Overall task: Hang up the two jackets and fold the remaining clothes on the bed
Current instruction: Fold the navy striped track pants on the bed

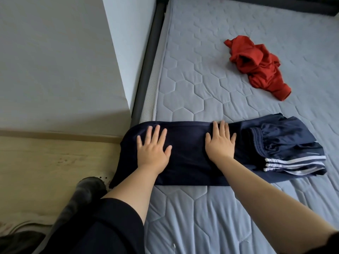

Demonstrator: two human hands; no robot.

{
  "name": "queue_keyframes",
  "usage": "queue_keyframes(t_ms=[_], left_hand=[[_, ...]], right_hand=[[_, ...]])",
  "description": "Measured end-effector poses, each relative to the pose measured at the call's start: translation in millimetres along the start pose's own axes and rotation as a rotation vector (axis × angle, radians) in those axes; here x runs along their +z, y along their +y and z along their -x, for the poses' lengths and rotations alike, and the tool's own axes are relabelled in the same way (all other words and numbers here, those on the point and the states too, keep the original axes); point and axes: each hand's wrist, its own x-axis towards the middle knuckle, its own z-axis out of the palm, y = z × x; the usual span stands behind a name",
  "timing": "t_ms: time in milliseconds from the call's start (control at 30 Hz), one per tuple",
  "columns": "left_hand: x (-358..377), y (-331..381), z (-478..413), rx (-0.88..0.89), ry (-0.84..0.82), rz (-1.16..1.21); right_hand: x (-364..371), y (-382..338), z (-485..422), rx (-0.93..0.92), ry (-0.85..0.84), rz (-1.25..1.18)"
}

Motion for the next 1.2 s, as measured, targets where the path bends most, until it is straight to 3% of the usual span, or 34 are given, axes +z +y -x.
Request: queue_keyframes(t_ms=[133,300,433,500,600,700,800,933,1067,1200], left_hand=[[1.9,-4.9,-0.1,-0.082,-0.039,0.015],[1.2,-15.5,4.1,-0.25,-0.141,0.091],[-4.5,-48.6,3.4,-0.58,-0.271,0.34],[-6.9,-59.7,6.1,-0.617,-0.28,0.309],[-9.7,-52.4,10.5,-0.436,-0.091,0.208],[-16.6,-26.6,8.0,-0.295,0.035,0.174],[-27.8,1.6,2.4,-0.099,0.031,0.071],[-32.6,47.4,6.8,0.161,-0.045,0.014],[-24.6,101.2,25.0,0.323,-0.189,-0.036],[-16.1,137.3,35.5,0.247,-0.245,-0.032]], right_hand=[[-2.0,-3.9,26.1,-0.145,0.089,-0.011],[8.4,-23.1,37.6,-0.071,-0.065,-0.025],[19.2,-47.4,35.7,-0.22,-0.177,0.078],[24.2,-57.1,37.7,-0.294,-0.203,0.106],[22.9,-59.6,36.6,-0.355,-0.222,0.068],[8.6,-52.5,36.6,-0.366,-0.212,-0.14],[-12.9,-41.0,40.9,-0.331,-0.142,-0.424],[-41.6,-3.7,38.4,-0.258,0.13,-0.446],[-63.2,56.5,22.1,0.056,0.346,-0.403],[-73.7,124.5,16.9,0.404,0.454,-0.354]])
